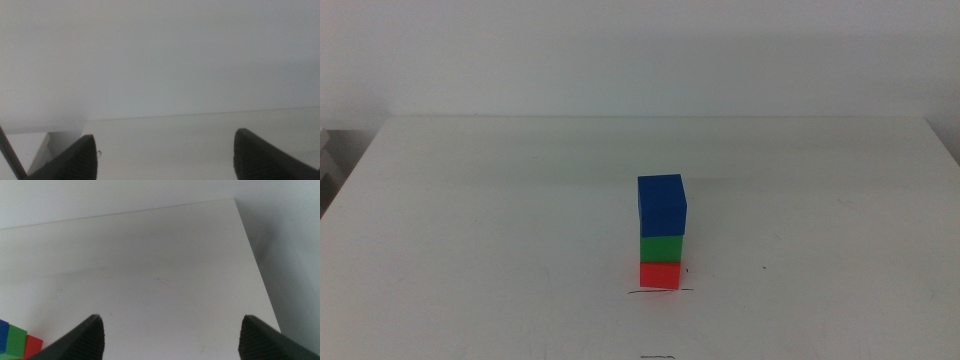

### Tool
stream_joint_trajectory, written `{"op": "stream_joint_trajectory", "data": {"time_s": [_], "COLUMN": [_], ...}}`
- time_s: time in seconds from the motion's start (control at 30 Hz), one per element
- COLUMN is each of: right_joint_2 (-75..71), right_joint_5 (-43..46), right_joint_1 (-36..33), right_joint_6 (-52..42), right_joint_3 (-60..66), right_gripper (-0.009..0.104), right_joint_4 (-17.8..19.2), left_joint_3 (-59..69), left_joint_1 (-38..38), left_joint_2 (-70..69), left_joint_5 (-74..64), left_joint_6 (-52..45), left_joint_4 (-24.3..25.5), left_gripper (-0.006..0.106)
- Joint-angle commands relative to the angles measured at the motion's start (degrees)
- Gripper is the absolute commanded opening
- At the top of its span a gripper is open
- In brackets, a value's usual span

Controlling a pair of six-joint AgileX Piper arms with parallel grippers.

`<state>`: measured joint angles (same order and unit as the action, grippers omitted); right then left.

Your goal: Stack red cubes first, then green, then blue cubes in a specific spot.

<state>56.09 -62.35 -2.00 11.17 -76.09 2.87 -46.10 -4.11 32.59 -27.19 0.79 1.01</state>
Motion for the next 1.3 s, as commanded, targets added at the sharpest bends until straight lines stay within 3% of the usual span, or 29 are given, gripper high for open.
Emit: {"op": "stream_joint_trajectory", "data": {"time_s": [0.0,0.2,0.53,0.87,1.27], "right_joint_2": [-0.5,-2.96,-25.22,-47.85,-57.6], "right_joint_5": [3.49,7.61,40.72,42.75,51.01], "right_joint_1": [0.33,0.33,0.38,0.38,0.38], "right_joint_6": [-0.66,-0.66,-0.66,-0.66,-0.66], "right_joint_3": [-1.22,2.77,40.15,64.24,76.4], "right_gripper": [0.071,0.071,0.071,0.071,0.071], "right_joint_4": [1.12,1.27,1.53,1.58,1.58], "left_joint_3": [-1.47,0.14,19.03,38.64,47.69], "left_joint_1": [0.1,0.1,0.1,0.1,0.1], "left_joint_2": [0.09,-0.71,-19.02,-30.57,-34.8], "left_joint_5": [4.53,4.65,11.23,13.54,15.01], "left_joint_6": [0.11,0.11,0.17,0.17,0.21], "left_joint_4": [-0.6,-0.6,-0.66,-3.12,-3.17], "left_gripper": [0.093,0.093,0.093,0.093,0.093]}}
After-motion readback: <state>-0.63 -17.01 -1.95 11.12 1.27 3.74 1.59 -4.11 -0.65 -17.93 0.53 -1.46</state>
